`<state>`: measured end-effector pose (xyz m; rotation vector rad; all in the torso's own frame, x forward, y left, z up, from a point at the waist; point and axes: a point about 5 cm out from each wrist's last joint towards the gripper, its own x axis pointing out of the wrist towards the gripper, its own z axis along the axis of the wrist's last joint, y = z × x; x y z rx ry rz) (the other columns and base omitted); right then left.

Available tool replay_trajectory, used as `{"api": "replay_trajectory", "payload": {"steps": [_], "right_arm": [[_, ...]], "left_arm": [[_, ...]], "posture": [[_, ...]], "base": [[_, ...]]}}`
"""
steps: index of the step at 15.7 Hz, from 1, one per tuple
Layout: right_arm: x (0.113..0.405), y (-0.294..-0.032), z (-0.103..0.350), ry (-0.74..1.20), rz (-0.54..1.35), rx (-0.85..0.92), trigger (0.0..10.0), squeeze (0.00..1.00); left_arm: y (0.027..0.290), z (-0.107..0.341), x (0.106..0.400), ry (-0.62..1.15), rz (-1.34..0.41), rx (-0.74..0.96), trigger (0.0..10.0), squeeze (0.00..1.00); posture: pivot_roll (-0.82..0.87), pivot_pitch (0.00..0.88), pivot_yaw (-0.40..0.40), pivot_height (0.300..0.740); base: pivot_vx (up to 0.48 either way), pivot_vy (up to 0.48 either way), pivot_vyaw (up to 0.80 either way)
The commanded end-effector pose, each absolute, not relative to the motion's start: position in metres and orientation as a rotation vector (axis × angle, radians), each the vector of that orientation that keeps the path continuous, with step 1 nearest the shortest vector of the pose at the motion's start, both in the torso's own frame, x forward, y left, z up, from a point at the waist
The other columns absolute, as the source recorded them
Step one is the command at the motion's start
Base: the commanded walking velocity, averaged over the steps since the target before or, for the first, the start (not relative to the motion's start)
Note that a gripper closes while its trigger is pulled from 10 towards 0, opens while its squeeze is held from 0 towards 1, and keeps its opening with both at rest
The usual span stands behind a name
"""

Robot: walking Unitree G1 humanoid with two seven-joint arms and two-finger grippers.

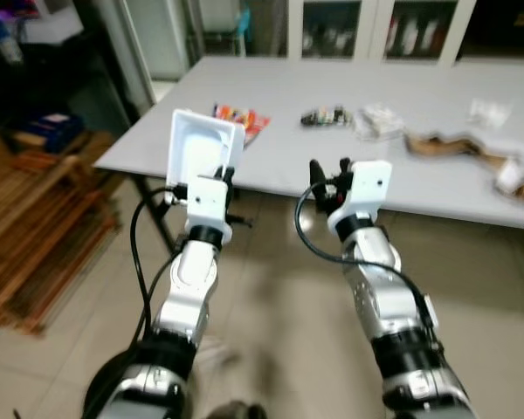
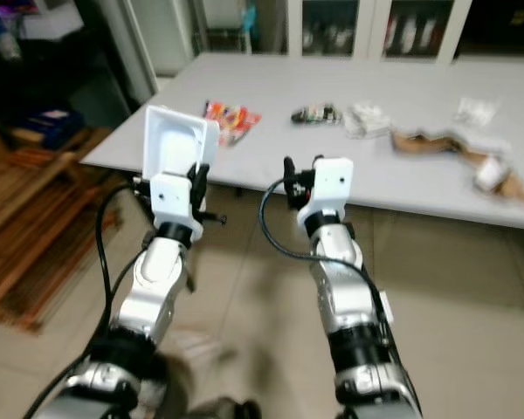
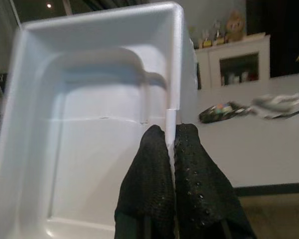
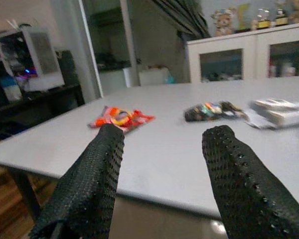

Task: Picking trash to rubbish bin

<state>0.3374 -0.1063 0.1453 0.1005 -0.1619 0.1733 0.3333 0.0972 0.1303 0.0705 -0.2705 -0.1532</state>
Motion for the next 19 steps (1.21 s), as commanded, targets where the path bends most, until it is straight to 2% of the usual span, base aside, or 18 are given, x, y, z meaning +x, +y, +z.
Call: {"api": "replay_trajectory", "payload": {"steps": [1,15,19], "right_arm": [[0.3392,-0.1061,0.1525,-0.183,0.171,0.103,10.0,0.00],[0.3390,-0.1072,0.1537,-0.179,0.183,0.098,10.0,0.00],[0.3385,-0.1062,0.1534,-0.175,0.192,0.089,10.0,0.00]], "left_arm": [[0.0975,0.1330,0.3346,-0.276,-0.158,0.076,10.0,0.00],[0.0981,0.1336,0.3351,-0.270,-0.151,0.073,10.0,0.00],[0.0988,0.1317,0.3355,-0.256,-0.147,0.085,10.0,0.00]], "posture": [[0.02,0.000,0.097,0.740],[0.02,0.011,0.090,0.740],[0.02,0.015,0.092,0.740]], "base": [[-0.274,0.000,0.00],[-0.271,0.000,0.00],[0.000,0.000,0.00]]}}
